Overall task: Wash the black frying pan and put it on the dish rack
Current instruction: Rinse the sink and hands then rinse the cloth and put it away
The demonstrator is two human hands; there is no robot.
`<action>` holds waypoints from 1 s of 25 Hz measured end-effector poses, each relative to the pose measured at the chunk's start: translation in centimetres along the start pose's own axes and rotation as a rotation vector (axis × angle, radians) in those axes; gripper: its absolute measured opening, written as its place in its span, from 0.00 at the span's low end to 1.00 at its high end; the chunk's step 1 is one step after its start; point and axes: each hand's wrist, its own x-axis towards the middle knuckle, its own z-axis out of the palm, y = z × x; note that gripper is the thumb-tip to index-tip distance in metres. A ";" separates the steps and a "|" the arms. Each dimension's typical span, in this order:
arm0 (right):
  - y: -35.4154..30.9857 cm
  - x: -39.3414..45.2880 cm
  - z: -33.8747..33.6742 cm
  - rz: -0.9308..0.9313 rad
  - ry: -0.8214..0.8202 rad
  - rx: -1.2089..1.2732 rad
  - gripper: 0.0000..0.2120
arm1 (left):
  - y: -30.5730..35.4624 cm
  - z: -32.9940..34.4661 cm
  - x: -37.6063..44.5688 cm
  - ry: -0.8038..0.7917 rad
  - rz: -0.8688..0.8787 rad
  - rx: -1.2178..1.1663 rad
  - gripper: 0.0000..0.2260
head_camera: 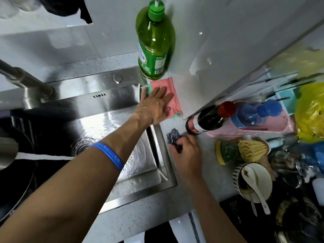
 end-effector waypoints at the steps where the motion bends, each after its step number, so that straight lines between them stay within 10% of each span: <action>1: -0.6 0.9 0.4 -0.027 -0.031 0.002 0.10 | -0.3 0.3 -0.8 0.052 -0.004 -0.053 0.27; 7: -3.4 0.0 -0.7 -0.157 0.053 0.107 0.09 | 1.6 0.7 -12.4 0.283 -0.271 -0.540 0.23; 12: -19.6 -4.0 -3.5 -0.378 -0.425 0.488 0.05 | 0.8 3.1 -26.6 0.157 -0.539 -0.579 0.19; 15: -31.3 -6.3 -3.4 -0.626 -0.580 0.392 0.22 | -2.1 3.2 -33.5 0.147 -0.667 -0.521 0.19; 19: -36.2 -7.5 -0.6 -0.552 -0.337 0.121 0.17 | -6.1 3.1 -42.3 0.305 -0.898 -0.512 0.10; 25: -33.9 -5.9 1.3 -0.369 -0.469 0.200 0.08 | -11.5 5.8 -51.9 0.324 -1.276 -0.479 0.11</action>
